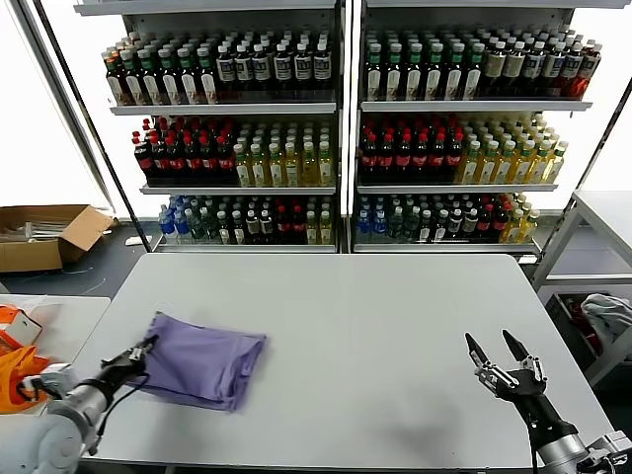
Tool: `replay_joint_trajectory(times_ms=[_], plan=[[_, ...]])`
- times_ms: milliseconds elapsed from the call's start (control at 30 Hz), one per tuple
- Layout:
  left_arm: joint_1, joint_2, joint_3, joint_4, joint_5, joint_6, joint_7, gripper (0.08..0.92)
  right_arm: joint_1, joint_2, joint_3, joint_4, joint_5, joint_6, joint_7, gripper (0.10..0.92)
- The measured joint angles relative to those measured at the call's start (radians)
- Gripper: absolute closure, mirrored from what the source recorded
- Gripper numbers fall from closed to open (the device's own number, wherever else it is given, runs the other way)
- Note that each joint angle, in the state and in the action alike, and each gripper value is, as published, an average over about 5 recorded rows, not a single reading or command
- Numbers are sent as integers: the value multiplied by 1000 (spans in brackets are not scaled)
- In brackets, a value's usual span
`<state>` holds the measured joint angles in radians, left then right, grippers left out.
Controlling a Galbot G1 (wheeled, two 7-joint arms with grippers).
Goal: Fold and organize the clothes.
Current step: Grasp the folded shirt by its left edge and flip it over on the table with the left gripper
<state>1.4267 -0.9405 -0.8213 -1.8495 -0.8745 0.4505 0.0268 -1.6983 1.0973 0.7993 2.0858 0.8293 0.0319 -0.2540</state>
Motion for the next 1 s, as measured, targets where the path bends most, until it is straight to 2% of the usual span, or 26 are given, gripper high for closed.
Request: replay_joint_trajectory(times_ms=[300, 567, 800, 1000], plan=[[82, 39, -256, -49, -79, 25, -18, 885, 11, 3, -17, 1, -1, 2, 0, 203], [118, 34, -347, -157, -104, 57, -47, 885, -2, 13, -15, 6, -5, 12, -6, 203], [120, -10, -285, -277, -82, 76, -92, 885, -8, 24, -24, 10, -12, 17, -8, 203], [94, -66, -64, -330, -31, 69, -155, 886, -16, 27, -31, 23, -22, 15, -5, 203]])
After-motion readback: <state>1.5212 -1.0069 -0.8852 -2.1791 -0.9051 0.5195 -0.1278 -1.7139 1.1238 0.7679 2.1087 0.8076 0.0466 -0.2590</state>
